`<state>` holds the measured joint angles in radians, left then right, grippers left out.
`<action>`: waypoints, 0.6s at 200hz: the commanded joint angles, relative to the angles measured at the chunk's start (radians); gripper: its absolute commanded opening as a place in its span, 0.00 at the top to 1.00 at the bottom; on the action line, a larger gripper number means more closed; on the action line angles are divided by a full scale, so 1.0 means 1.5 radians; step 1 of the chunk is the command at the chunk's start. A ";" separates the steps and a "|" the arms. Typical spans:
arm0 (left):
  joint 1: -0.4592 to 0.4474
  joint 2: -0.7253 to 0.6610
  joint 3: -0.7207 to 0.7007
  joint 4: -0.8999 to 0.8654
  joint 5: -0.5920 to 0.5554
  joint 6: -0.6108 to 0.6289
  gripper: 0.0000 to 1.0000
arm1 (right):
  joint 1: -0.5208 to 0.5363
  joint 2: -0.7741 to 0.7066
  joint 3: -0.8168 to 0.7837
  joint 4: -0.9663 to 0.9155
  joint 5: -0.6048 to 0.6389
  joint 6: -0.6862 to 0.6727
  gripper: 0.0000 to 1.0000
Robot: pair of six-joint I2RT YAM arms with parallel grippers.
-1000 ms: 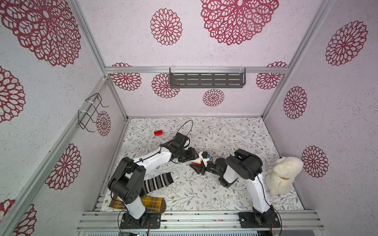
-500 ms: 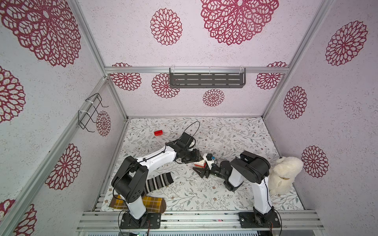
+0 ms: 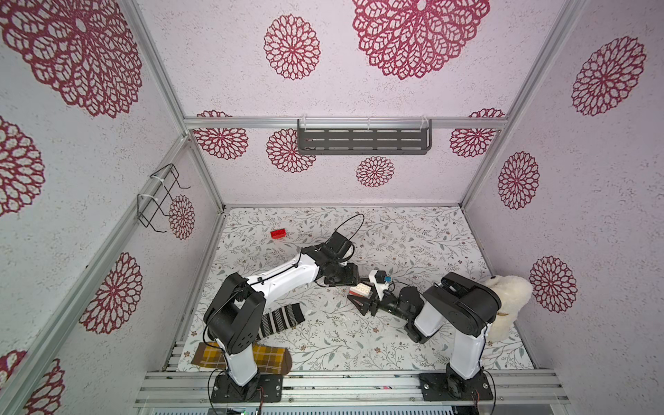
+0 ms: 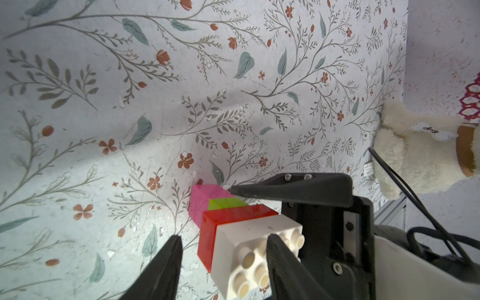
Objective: Assemble an ice cream with lego
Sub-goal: Adjust the lego brick at the center of the board.
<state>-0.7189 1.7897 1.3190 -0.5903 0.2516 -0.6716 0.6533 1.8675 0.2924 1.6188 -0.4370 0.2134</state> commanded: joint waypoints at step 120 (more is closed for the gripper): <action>0.027 -0.041 0.000 -0.009 -0.076 0.001 0.37 | -0.103 -0.294 0.167 -0.576 -0.203 0.269 0.23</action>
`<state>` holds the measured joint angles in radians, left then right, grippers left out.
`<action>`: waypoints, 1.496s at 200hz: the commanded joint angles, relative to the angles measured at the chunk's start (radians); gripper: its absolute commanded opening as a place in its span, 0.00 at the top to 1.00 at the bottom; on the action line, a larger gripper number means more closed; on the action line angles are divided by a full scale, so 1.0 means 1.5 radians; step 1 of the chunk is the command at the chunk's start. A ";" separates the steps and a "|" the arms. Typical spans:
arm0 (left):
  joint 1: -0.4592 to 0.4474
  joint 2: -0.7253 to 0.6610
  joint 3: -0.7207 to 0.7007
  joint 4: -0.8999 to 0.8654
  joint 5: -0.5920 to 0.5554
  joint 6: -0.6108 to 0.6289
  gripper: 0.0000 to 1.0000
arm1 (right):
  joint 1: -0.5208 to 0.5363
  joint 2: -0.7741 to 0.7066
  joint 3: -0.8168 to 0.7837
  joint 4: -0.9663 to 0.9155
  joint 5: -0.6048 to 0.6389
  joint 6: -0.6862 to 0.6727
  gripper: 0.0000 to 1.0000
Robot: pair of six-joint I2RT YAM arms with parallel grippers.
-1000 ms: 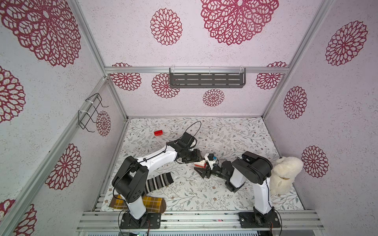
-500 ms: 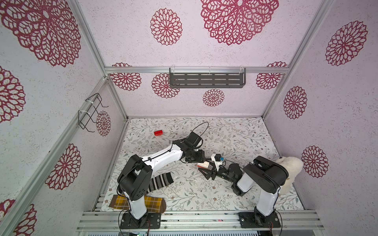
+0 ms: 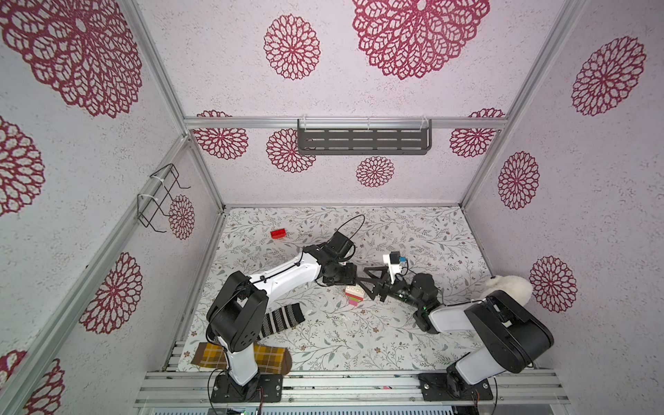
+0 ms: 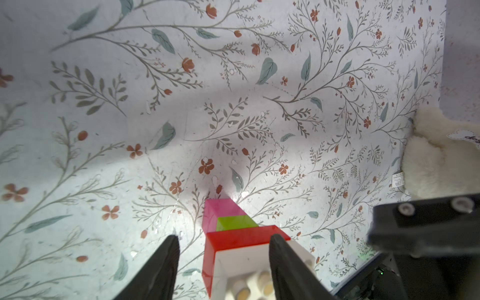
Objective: Assemble an ice cream with lego
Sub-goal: Adjust the lego brick at the center of the board, then adjust the lego brick from the lego brick.
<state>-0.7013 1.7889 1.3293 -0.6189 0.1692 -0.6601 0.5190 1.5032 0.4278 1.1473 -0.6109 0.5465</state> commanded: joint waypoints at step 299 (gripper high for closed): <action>0.029 -0.065 -0.266 0.255 0.154 -0.109 0.45 | -0.024 0.111 0.064 -0.356 -0.109 0.163 0.63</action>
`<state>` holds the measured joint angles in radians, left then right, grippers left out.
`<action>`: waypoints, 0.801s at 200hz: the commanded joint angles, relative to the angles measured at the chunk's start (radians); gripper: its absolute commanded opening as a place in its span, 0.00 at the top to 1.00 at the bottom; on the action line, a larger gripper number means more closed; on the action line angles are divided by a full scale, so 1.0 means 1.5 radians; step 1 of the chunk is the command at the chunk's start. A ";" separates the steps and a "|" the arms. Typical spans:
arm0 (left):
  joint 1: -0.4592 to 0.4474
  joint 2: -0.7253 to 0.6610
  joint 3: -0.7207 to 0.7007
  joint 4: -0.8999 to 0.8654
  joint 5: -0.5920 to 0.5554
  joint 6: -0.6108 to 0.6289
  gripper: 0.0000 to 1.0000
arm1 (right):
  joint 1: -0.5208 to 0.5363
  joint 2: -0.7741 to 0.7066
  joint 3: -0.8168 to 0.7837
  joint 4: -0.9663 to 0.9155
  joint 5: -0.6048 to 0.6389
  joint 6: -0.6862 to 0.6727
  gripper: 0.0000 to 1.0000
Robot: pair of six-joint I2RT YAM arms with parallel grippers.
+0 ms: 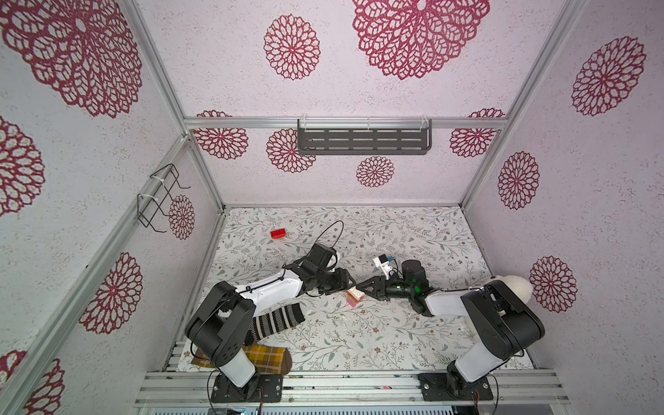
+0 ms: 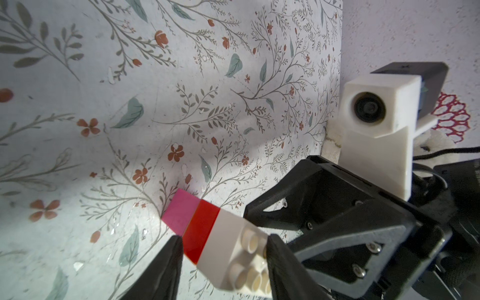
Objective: Assemble an ice cream with lego
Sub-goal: Adjust the lego brick from the lego brick.
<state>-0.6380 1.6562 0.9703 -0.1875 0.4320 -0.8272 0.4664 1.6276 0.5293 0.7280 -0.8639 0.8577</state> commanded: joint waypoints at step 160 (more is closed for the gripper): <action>-0.015 -0.072 -0.011 -0.071 -0.103 0.004 0.32 | 0.042 -0.073 0.077 -0.169 0.135 -0.091 0.45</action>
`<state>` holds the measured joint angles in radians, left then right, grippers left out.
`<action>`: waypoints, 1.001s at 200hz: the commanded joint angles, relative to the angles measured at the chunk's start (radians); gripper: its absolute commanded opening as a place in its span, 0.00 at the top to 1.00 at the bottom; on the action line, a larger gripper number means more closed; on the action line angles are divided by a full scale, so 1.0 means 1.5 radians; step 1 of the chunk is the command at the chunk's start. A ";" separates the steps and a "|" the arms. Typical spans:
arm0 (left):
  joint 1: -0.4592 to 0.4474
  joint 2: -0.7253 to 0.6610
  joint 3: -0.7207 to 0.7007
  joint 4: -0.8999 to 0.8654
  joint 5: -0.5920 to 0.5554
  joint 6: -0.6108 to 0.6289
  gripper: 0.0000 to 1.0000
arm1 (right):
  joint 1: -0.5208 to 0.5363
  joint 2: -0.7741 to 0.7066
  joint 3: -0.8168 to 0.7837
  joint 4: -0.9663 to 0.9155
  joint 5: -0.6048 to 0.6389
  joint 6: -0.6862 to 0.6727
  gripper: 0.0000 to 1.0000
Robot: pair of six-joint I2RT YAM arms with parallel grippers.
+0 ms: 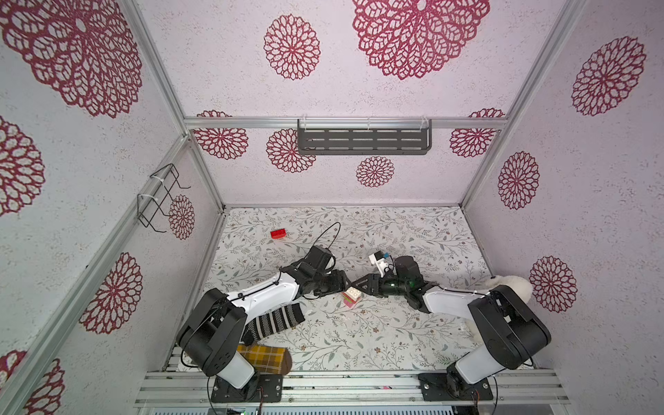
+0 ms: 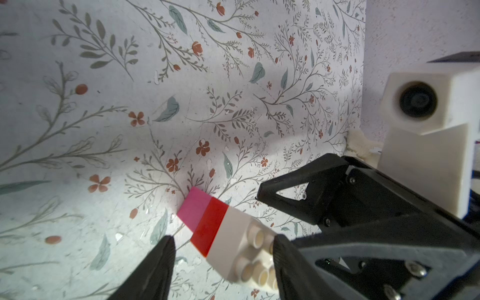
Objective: Assemble an ice cream with lego
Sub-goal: Adjust the lego brick from the lego brick.
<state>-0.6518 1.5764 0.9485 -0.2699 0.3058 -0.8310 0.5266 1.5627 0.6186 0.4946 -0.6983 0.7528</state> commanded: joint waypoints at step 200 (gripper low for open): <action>-0.020 -0.113 -0.209 0.318 0.050 -0.241 0.24 | 0.000 0.034 0.129 -0.194 -0.088 -0.174 0.47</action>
<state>-0.6746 1.3918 0.6880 -0.1101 0.3664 -1.0313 0.5289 1.6089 0.8078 0.1509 -0.7208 0.4812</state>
